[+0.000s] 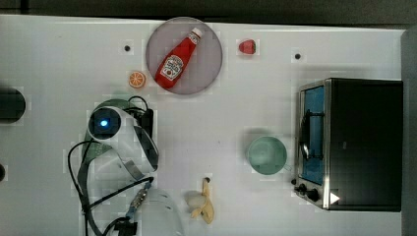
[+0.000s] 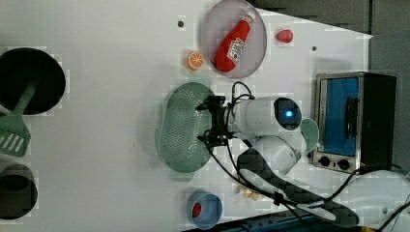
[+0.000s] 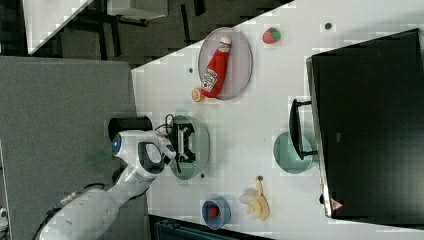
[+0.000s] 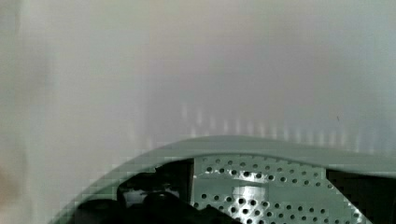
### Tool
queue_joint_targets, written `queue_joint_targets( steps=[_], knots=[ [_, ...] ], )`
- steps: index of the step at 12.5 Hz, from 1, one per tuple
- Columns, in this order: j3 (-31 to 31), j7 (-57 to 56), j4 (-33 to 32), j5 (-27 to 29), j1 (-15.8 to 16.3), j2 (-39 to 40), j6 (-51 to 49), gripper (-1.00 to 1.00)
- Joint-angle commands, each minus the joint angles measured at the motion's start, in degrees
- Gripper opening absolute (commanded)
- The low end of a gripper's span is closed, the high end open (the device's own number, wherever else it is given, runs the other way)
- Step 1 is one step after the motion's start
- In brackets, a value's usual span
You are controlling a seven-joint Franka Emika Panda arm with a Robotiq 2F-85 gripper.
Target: Drag strainer left to right.
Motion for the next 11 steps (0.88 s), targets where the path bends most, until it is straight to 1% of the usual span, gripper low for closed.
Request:
queue_joint_targets(
  steps=[1,5,11],
  knots=[
    [0.2,-6.9,-2.5,-0.6,-3.8,-3.8,-0.6,1.0],
    [-0.6,-10.1,-3.4,-0.6,-7.4,-4.5,-0.1,1.0],
    [-3.2,-17.4,-4.7,-0.6,-11.2,-5.7,-0.1,1.0]
  ],
)
